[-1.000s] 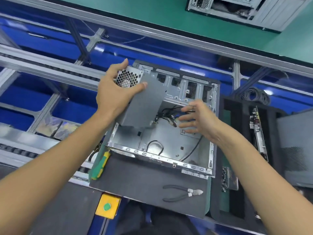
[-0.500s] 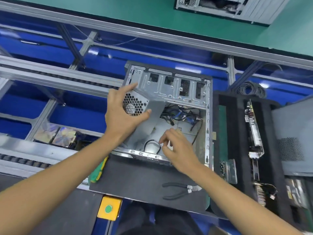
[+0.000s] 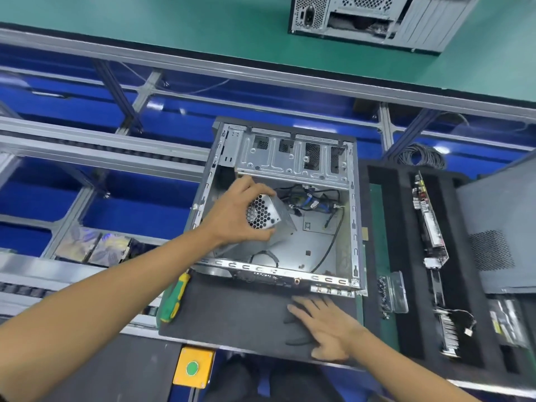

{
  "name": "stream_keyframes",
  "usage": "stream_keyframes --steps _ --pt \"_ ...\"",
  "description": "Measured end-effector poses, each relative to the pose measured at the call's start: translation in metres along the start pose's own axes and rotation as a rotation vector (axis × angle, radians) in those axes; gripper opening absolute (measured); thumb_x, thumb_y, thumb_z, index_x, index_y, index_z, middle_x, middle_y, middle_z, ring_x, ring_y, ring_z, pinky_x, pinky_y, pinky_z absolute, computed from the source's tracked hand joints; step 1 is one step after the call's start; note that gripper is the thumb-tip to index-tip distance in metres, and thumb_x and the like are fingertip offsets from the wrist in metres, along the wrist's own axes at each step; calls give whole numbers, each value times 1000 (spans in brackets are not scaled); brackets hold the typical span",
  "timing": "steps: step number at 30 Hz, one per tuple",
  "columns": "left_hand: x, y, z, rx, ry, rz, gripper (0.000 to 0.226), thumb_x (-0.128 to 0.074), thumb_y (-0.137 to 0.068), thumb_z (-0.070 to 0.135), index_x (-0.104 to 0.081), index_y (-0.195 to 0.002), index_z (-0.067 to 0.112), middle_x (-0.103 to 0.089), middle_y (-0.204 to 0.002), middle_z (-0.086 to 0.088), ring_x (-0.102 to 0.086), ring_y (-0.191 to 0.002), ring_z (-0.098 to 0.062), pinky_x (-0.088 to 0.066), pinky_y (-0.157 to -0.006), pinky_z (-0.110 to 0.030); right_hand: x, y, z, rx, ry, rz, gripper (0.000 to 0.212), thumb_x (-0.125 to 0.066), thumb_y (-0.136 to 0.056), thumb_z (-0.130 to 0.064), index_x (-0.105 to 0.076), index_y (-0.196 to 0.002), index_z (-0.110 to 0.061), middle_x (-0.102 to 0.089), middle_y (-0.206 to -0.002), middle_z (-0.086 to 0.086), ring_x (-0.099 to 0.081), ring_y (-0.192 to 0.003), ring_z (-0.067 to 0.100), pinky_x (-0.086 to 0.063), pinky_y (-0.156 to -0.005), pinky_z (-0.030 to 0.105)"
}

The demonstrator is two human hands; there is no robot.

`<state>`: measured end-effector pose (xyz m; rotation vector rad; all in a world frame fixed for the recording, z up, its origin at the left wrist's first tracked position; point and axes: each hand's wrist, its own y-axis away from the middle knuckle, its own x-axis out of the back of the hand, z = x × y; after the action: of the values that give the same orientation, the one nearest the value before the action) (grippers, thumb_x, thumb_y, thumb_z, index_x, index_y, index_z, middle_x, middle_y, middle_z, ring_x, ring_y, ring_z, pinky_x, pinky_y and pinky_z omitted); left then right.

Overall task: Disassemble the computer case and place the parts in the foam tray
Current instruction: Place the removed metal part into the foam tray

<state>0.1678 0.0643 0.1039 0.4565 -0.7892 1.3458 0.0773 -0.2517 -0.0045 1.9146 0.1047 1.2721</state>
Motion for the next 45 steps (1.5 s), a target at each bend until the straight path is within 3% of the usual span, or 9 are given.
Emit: stream_keyframes --steps 6,11,15,20,28,33,37,40,45 --pt "10 -6 -17 84 -210 109 68 -70 -65 66 -57 -122 30 -45 -106 11 -48 -100 -12 -42 -93 -39 -6 -7 -26 64 163 216 88 -78 -55 -42 -51 -135 -16 -53 -119 10 -48 -98 32 -55 -70 43" --pt "19 -1 -14 2 -405 77 67 -71 -61 72 -51 -112 34 -43 -99 13 -47 -90 -11 -46 -88 -41 7 -2 -29 48 151 245 74 -72 -66 -23 -40 -131 -10 -44 -127 19 -54 -106 43 -52 -81 51" --pt "12 10 -10 157 -287 200 65 -72 -59 70 -54 -108 32 -44 -98 11 -49 -89 -12 -45 -64 -30 29 12 -35 82 153 409 65 -66 -56 -34 -51 -116 -11 -45 -109 9 -47 -89 29 -48 -65 38" --pt "1 27 -7 268 -262 343 65 -74 -58 67 -49 -104 30 -42 -103 8 -46 -95 -15 -48 -70 -33 56 48 -46 202 79 523 66 -59 -63 -41 -51 -122 -12 -46 -105 3 -45 -84 22 -41 -60 33" --pt "20 37 0 105 -639 259 59 -63 -71 67 -49 -100 17 -44 -113 -4 -41 -98 -25 -40 -90 -43 130 91 -42 302 -480 849 66 -64 -68 -21 -38 -129 -20 -38 -121 -4 -58 -69 19 -49 -50 40" --pt "38 37 5 -68 -784 89 55 -49 -85 68 -61 -102 18 -51 -91 1 -52 -84 -24 -37 -98 -43 188 86 -2 282 -825 1175 58 -66 -70 -5 -42 -120 -23 -42 -116 -7 -65 -84 18 -52 -58 21" --pt "36 45 18 -76 -839 7 48 -49 -86 61 -67 -111 25 -46 -92 0 -50 -87 -25 -36 -101 -44 197 51 46 11 -771 1086 60 -77 -73 -1 -43 -109 -36 -42 -109 -16 -67 -89 9 -55 -68 21" --pt "31 51 29 -58 -907 -22 46 -46 -94 62 -66 -108 23 -50 -94 -2 -51 -92 -26 -35 -103 -45 188 17 73 -115 -659 899 56 -82 -74 -10 -41 -103 -34 -40 -106 -14 -64 -88 5 -59 -76 36" --pt "36 33 42 51 -923 -143 64 -28 -90 73 -66 -102 23 -54 -94 -2 -53 -93 -26 -41 -96 -44 176 -24 90 -192 -444 678 55 -83 -73 -32 -39 -106 -31 -42 -104 -8 -59 -86 20 -56 -72 45"
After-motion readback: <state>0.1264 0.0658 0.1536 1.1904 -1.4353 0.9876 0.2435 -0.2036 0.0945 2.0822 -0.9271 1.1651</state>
